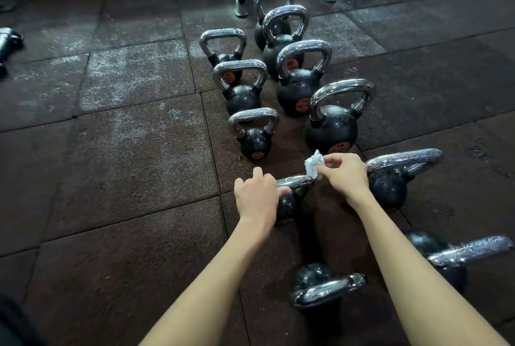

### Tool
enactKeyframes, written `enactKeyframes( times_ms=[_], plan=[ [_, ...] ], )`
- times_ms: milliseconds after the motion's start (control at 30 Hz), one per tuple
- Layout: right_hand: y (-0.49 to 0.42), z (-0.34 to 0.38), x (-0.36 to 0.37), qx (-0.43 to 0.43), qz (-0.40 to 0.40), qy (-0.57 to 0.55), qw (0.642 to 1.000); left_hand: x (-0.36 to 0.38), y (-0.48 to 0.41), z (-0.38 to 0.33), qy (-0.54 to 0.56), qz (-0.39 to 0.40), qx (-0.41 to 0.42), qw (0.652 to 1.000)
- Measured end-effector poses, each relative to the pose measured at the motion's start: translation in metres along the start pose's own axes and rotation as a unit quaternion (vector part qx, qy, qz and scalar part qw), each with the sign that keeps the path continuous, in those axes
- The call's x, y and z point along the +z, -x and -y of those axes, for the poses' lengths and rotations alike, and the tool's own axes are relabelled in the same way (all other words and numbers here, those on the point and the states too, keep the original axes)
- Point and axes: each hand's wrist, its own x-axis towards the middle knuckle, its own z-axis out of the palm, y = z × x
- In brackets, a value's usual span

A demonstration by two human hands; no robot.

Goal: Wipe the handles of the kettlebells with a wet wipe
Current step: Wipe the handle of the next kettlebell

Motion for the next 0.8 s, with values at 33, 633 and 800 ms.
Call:
enactKeyframes(
  times_ms=[33, 633, 800],
  plan=[
    [0.000, 0.003, 0.001, -0.004, -0.005, 0.004, 1.000, -0.004, -0.001, 0.000, 0.009, 0.021, -0.001, 1.000],
    [0.003, 0.161, 0.031, -0.119, 0.081, 0.228, 0.963, -0.002, -0.099, 0.158, 0.422, 0.251, -0.126, 0.862],
    [-0.008, 0.195, 0.022, -0.128, 0.064, 0.237, 0.961, -0.015, -0.123, 0.169, 0.399, 0.264, -0.103, 0.872]
  ],
)
